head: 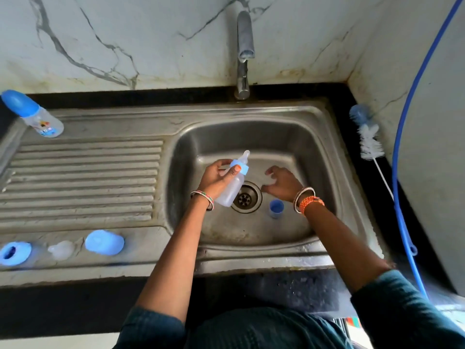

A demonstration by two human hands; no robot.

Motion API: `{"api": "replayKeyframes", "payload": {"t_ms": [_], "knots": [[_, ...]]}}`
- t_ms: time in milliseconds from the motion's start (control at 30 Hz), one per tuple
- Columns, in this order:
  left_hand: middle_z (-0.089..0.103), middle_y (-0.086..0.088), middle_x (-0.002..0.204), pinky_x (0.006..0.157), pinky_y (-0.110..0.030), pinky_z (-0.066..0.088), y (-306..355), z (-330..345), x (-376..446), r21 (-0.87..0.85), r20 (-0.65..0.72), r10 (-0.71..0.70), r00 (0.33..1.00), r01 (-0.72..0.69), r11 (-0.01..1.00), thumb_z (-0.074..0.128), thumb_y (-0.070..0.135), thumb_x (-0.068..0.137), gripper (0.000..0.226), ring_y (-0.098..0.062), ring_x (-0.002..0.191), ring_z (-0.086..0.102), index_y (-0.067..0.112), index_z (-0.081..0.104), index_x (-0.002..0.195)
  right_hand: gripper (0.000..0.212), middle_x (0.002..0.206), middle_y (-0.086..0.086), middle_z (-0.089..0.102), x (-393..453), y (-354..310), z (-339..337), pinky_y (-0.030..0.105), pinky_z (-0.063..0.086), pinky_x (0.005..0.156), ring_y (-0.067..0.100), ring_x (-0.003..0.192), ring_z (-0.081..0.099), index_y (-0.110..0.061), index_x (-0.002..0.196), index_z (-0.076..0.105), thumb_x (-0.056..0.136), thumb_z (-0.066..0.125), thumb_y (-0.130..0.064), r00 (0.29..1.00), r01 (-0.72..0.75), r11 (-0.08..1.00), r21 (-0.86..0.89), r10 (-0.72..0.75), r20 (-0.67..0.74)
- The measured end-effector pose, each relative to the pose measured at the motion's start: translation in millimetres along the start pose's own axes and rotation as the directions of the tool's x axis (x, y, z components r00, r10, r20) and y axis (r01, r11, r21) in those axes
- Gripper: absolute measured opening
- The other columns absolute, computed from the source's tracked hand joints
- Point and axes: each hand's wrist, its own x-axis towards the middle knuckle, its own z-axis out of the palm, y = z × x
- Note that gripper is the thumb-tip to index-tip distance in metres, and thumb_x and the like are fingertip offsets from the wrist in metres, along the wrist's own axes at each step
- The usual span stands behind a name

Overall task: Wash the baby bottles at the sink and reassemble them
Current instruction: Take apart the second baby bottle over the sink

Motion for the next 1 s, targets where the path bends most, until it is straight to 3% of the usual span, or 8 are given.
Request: {"api": "replayKeyframes", "payload": {"t_ms": [100,267,500,700,767,833,900,1000], "knots": [[0.064,-0.021,0.084,0.059,-0.017,0.042,14.9,-0.1,0.8,0.233,0.036,0.188,0.981,-0.191,0.953,0.069,0.011,0.084,0.074,-0.012,0.062,0.058,0.004,0.027,0.145,0.039,0.071,0.001,0.064,-21.0,-52.3,-23.5,0.019,0.034,0.047,0.012,0.049,0.052,-0.022,0.082,0.061,0.068,0.062,-0.059,0.985,-0.145,0.722,0.676,0.039,0.17],[0.058,-0.017,0.124,0.078,-0.026,0.046,48.3,2.6,-11.1,0.627,0.297,0.47,0.831,-0.541,0.561,0.087,0.037,0.059,0.137,-0.03,0.102,0.062,0.024,-0.015,0.149,0.048,0.053,0.006,0.049,-38.4,-96.2,-23.6,0.021,0.03,0.039,0.013,0.038,0.042,-0.006,0.082,0.062,0.085,0.057,-0.054,0.999,0.04,0.755,0.655,-0.031,-0.025],[0.065,-0.002,0.106,0.073,-0.004,0.036,52.3,-17.7,-34.7,0.605,-0.054,0.75,0.659,-0.576,0.549,0.075,0.04,0.076,0.05,-0.009,0.088,0.058,0.01,0.06,0.114,0.034,0.053,0.001,0.045,-40.4,-112.2,-35.7,0.018,0.028,0.042,0.011,0.036,0.038,-0.009,0.075,0.057,0.081,0.061,-0.043,0.961,0.019,0.546,0.837,0.222,-0.167],[0.053,0.004,0.065,0.055,-0.006,0.031,51.9,-4.4,-51.6,0.43,-0.24,0.719,0.653,-0.592,0.682,0.055,0.049,0.081,0.041,-0.007,0.061,0.046,0.008,0.055,0.077,0.029,0.073,0.006,0.057,-43.9,-125.7,-29.2,0.028,0.035,0.051,0.022,0.064,0.051,-0.011,0.073,0.06,0.067,0.065,-0.04,0.932,0.088,0.573,0.815,0.242,-0.271],[0.052,0.003,0.057,0.046,-0.009,0.032,57.0,-2.3,-47.4,0.305,-0.278,0.546,0.79,-0.466,0.831,0.052,0.052,0.082,0.042,-0.009,0.05,0.045,0.01,0.054,0.076,0.025,0.066,0.006,0.052,-46.1,-121.9,-28.5,0.028,0.034,0.051,0.022,0.063,0.049,-0.011,0.064,0.056,0.066,0.065,-0.035,0.918,0.187,0.522,0.832,0.208,-0.337],[0.054,-0.003,0.053,0.03,-0.014,0.028,68.4,-4.9,-41.6,-0.177,0.012,-0.067,0.998,0.068,0.982,0.045,0.052,0.088,0.046,-0.01,0.035,0.042,0.008,0.056,0.087,0.023,0.063,0.008,0.042,-47.2,-116.3,-27.0,0.026,0.032,0.054,0.02,0.062,0.041,-0.012,0.059,0.048,0.067,0.061,-0.028,0.885,0.377,0.461,0.803,0.078,-0.46],[0.054,-0.011,0.057,0.023,-0.014,0.026,67.2,-10.6,-40.7,-0.38,0.431,-0.388,0.815,0.554,0.741,0.039,0.051,0.092,0.051,-0.008,0.031,0.04,0.003,0.054,0.096,0.023,0.061,0.006,0.038,-46.5,-110.9,-26.0,0.027,0.032,0.057,0.019,0.063,0.038,-0.013,0.057,0.044,0.071,0.06,-0.022,0.856,0.477,0.452,0.754,-0.046,-0.514],[0.061,-0.019,0.074,0.034,-0.017,0.044,58.7,-11.1,-35.3,-0.433,0.468,-0.394,0.791,0.594,0.678,0.038,0.067,0.088,0.072,-0.017,0.045,0.056,0.001,0.052,0.111,0.023,0.06,0.002,0.046,-42.0,-102.3,-24.9,0.029,0.035,0.056,0.017,0.06,0.046,-0.016,0.058,0.047,0.07,0.06,-0.03,0.896,0.345,0.528,0.776,0.059,-0.44]]}}
